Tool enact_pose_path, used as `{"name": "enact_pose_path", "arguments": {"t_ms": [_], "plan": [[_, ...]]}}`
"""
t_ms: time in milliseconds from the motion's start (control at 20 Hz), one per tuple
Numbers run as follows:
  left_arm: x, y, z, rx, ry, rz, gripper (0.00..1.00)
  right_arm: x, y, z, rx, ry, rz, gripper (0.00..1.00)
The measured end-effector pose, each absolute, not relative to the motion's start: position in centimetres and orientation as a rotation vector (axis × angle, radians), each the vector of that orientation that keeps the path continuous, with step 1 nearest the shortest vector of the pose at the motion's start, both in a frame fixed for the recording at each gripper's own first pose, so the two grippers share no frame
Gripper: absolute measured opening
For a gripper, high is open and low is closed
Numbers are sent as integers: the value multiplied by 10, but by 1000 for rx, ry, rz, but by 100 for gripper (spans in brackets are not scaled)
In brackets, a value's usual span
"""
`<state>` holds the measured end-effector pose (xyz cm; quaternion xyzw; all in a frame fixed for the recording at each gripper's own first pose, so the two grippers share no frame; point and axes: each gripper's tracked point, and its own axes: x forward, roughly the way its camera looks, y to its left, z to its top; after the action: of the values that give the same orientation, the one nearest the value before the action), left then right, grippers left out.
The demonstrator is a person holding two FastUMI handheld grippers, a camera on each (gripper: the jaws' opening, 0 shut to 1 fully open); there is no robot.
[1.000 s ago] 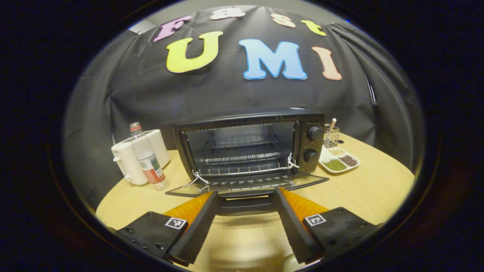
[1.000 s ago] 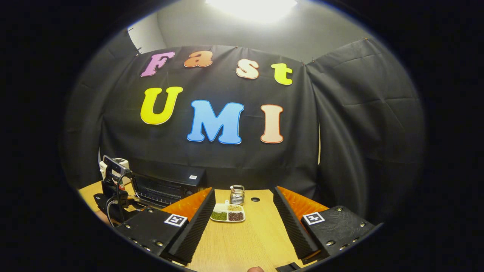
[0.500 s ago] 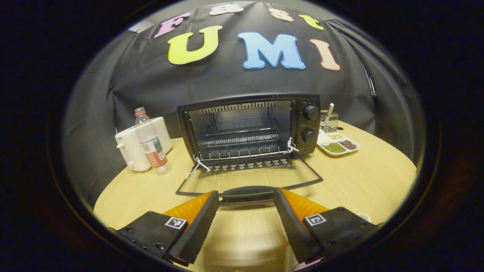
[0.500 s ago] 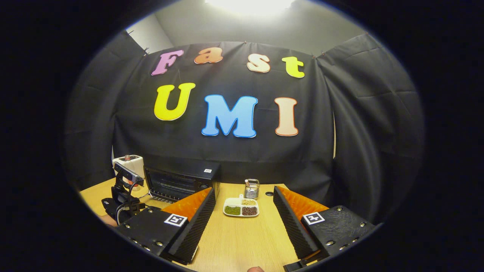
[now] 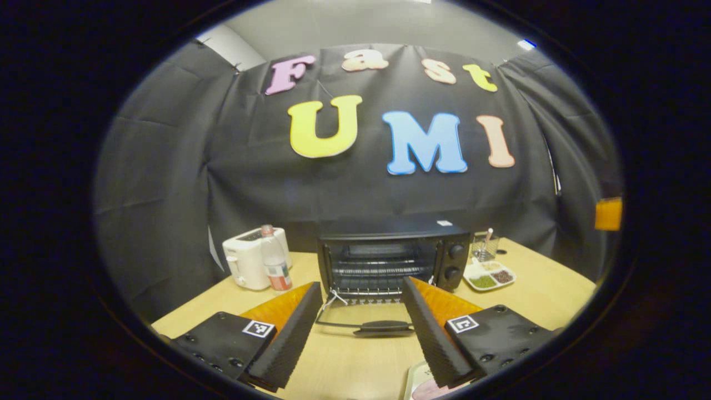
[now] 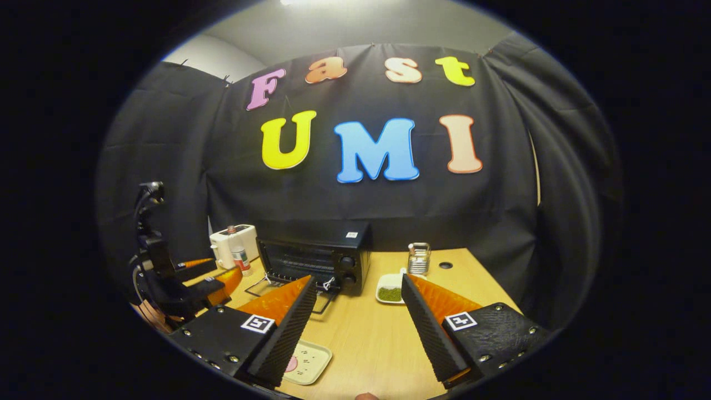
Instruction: Open the electric oven with the left hand, put the food in, and close the electric oven.
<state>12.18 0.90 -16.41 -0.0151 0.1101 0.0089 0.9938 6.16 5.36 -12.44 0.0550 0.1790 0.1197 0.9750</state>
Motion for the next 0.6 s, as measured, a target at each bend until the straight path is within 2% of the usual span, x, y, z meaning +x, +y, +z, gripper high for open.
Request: {"name": "enact_pose_path", "arguments": {"t_ms": [300, 600], "plan": [[91, 40, -96, -48, 105, 87, 100, 51, 85, -176, 351, 643, 369, 98], [63, 51, -75, -18, 58, 109, 100, 26, 117, -241, 606, 1004, 456, 98]]}}
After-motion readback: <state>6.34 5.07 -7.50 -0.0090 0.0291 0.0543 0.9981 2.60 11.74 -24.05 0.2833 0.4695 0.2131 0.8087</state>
